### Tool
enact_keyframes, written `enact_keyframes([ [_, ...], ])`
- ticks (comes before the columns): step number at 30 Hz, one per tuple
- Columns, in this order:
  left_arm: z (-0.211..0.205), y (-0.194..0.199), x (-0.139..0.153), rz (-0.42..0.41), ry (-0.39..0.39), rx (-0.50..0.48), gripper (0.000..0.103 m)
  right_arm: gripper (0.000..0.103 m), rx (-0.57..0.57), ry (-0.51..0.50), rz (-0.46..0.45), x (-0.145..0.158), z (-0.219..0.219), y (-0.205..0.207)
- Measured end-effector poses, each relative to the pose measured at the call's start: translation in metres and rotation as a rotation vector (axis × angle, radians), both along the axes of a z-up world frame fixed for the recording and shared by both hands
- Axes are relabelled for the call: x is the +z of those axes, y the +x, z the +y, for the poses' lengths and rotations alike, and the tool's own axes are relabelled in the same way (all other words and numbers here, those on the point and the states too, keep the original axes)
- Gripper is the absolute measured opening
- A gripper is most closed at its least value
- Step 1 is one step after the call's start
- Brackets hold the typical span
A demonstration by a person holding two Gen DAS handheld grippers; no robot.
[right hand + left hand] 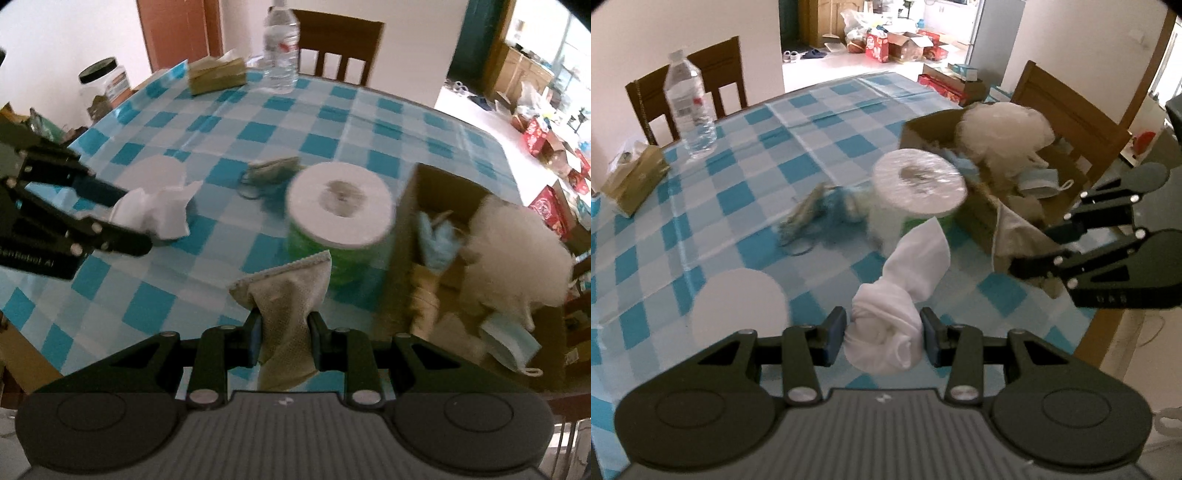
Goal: Organize soft objects
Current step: 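Lower the white cloth and beige pouch into the box and open both grippers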
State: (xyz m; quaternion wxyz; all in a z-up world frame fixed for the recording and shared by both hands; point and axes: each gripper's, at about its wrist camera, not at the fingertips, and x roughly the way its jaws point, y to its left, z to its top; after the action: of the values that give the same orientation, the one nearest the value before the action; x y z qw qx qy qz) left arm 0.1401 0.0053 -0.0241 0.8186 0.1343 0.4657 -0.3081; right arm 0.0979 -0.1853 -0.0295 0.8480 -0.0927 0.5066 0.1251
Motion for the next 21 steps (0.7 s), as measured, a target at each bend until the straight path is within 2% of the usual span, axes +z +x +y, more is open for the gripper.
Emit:
enact_keyframes([
  [7,-0.054,-0.011,0.0,0.014,-0.013,0.009,0.042,0.03,-0.023,-0.023,-0.041,0.011,-0.065,-0.003],
  [19,-0.146,-0.014,0.002,-0.016,-0.011,-0.045,0.042,0.031,-0.087,-0.096,-0.099,0.013,-0.163,0.015],
  [21,-0.159,-0.013,0.002,-0.018,-0.004,-0.051,0.042,0.034,-0.092,-0.098,-0.105,0.011,-0.175,0.019],
])
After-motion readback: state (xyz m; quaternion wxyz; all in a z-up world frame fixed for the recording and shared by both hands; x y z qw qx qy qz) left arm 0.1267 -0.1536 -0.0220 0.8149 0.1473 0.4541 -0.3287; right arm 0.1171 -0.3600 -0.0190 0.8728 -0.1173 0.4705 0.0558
